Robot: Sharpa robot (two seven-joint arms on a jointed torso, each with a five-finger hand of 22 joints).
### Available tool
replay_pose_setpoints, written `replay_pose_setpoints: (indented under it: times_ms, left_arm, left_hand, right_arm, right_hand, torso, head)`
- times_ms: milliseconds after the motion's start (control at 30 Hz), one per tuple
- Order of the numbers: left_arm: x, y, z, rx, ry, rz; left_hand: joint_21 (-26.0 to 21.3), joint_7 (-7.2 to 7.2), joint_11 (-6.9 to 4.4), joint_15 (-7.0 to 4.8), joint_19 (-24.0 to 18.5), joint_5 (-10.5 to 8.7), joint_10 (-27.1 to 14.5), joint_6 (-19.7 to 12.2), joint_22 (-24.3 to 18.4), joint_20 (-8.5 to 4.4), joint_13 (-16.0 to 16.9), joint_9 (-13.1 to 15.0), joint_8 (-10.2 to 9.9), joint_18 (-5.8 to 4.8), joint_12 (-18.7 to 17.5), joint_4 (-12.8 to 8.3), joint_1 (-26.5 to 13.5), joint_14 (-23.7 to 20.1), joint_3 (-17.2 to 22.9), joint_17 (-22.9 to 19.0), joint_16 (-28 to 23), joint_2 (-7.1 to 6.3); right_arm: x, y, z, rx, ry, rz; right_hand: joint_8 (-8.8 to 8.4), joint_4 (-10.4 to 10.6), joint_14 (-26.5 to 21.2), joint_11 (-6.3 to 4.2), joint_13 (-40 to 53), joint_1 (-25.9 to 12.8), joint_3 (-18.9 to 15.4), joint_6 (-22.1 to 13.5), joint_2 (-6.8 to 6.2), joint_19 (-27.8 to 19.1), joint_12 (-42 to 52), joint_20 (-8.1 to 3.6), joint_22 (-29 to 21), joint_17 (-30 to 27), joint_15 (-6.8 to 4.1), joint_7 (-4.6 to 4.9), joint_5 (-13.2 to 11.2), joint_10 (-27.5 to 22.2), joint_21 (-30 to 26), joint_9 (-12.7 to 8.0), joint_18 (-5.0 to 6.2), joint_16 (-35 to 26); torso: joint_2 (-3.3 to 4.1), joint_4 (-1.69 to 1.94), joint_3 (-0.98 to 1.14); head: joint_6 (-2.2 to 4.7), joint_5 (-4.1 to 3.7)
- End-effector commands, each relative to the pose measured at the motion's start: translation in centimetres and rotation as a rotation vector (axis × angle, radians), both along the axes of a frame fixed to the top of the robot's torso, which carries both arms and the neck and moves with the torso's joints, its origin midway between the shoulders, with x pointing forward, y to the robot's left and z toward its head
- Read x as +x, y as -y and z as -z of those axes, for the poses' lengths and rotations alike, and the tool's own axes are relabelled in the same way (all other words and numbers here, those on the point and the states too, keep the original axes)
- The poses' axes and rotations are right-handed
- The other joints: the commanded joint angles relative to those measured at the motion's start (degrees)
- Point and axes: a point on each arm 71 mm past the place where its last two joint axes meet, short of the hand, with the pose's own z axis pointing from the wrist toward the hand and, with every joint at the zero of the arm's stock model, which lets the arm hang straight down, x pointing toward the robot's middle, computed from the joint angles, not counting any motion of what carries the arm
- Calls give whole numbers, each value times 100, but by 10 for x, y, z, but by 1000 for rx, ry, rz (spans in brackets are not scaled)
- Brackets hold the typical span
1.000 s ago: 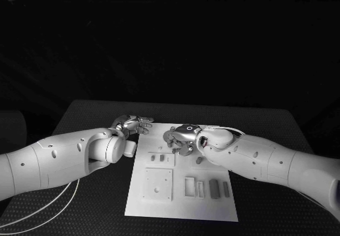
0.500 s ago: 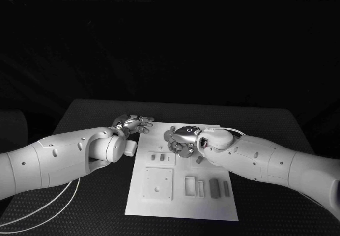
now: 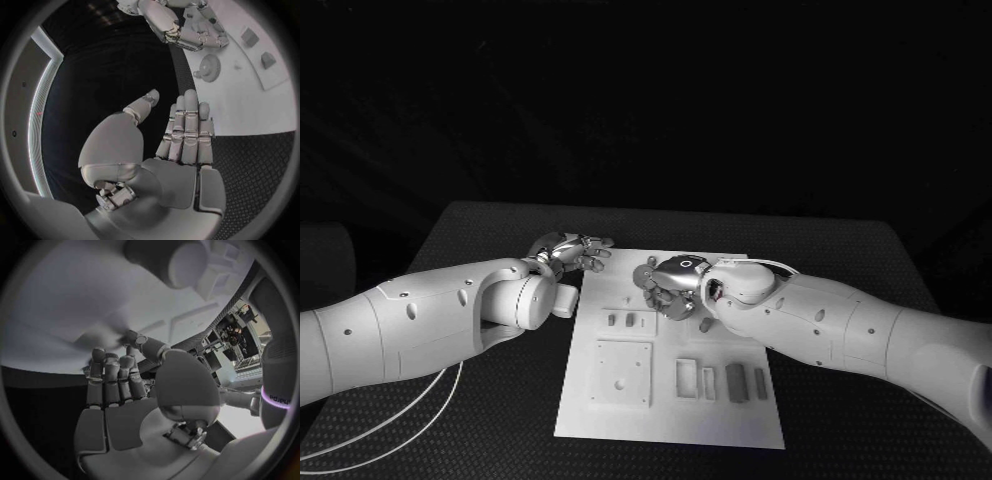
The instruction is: Assemble the parts on the task board
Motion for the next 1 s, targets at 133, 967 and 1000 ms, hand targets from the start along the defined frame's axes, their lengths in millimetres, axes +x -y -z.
replay_pose_setpoints:
  times_ms: [133,967,1000]
  left_arm:
    - [0,2,-1,-10,6,15]
    - [0,2,-1,-10,6,14]
    - [0,2,-1,-9,6,13]
  left_hand:
    - [-39,-15,-3,20,-31,-16,-23,-45,9,-84,-11,-10,0,-86,39,-43,22,-5,8,9,-25,26]
    - [-46,-14,-2,21,-31,-16,-27,-52,11,-82,-19,-17,6,-86,47,-60,32,-3,10,21,-36,31]
    - [-46,-14,-2,21,-31,-16,-27,-52,11,-81,-19,-17,6,-86,48,-60,33,-3,11,22,-36,32]
  right_arm:
    - [2,6,5,-32,15,17]
    - [4,12,5,-24,9,34]
    - [3,11,5,-25,7,32]
  right_hand:
    - [17,-7,6,34,-12,-90,-136,25,-46,29,29,-12,4,-15,-2,10,-33,39,28,14,34,33]
    - [-245,5,-10,49,-63,-27,-259,-463,-98,22,13,-17,-33,-66,-9,29,-31,19,-22,-110,34,24]
    - [-226,5,-9,58,-65,-31,-254,-428,-87,24,15,-15,-34,-68,-9,39,-31,20,-22,-104,34,26]
  torso:
    - [0,-1,-1]
    - [0,-4,0]
    - [2,-3,1]
  head:
    - [2,2]
    - [19,-4]
    - [14,-1]
